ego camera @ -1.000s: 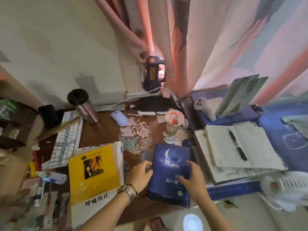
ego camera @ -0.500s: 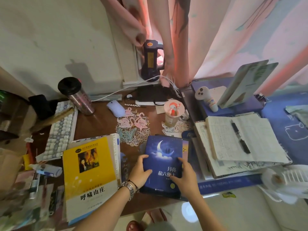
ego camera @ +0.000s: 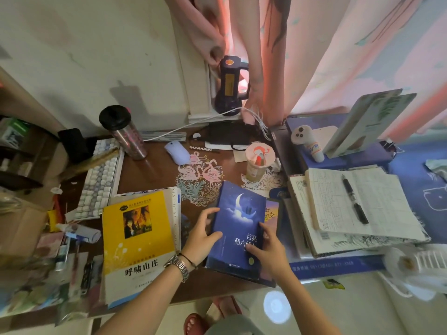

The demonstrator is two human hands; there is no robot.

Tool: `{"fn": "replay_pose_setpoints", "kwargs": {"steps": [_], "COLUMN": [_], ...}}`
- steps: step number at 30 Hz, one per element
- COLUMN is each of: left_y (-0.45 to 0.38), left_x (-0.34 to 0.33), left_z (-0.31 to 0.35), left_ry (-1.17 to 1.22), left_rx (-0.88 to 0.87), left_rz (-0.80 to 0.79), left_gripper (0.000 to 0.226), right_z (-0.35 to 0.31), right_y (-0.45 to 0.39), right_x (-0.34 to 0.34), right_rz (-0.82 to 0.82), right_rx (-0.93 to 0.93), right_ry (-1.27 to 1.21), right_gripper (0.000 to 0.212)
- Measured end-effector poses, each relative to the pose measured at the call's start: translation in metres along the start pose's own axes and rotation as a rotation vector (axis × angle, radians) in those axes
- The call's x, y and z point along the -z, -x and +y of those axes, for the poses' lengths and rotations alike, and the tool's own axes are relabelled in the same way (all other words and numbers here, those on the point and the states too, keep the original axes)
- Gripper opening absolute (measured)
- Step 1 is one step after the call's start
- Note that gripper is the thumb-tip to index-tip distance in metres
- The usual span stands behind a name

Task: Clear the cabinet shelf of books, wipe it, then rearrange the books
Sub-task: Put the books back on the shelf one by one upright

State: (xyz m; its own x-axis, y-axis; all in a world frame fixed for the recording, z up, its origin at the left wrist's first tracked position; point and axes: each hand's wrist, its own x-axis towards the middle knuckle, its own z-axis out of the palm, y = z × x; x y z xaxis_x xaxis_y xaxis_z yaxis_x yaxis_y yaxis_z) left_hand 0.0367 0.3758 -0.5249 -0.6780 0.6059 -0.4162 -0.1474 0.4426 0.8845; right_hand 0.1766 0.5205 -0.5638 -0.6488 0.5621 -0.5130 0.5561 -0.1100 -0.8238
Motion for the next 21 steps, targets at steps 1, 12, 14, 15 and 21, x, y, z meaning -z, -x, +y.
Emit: {"fn": "replay_pose_setpoints", "kwargs": {"steps": [1, 12, 14, 15, 21], "left_y": [0.002, 0.028, 0.031, 0.033, 0.043], "left_x": [0.0, -0.026, -0.028, -0.028, -0.03], "left_z": [0.006, 0.049, 0.049, 0.048, 0.033], "left_ry": [0.006, -0.081, -0.034, -0.03, -0.047], "left_rx": [-0.027, -0.177, -0.166, -0.156, -0.106], "left_rz": [-0.003, -0.069, -0.127, -0.148, -0.192], "left_gripper": [0.053, 0.057, 0.052, 0.051, 0.045], "right_z": [-0.002, -0.051, -0.059, -0.062, -0.07], "right_y": [0.001, 0.024, 0.026, 0.027, 0.03], "right_x": [0.0, 0.01, 0.012, 0.013, 0.017], "right_rz": [-0.031, -0.052, -0.038, -0.032, 0.017], "right_rx": [-0.011, 0.211, 0.235, 0.253, 0.293], "right_ry": [-0.032, -0.18, -0.199, -0.185, -0.058], "right_gripper": [0.067, 0.053, 0.058, 0.06, 0.076]}}
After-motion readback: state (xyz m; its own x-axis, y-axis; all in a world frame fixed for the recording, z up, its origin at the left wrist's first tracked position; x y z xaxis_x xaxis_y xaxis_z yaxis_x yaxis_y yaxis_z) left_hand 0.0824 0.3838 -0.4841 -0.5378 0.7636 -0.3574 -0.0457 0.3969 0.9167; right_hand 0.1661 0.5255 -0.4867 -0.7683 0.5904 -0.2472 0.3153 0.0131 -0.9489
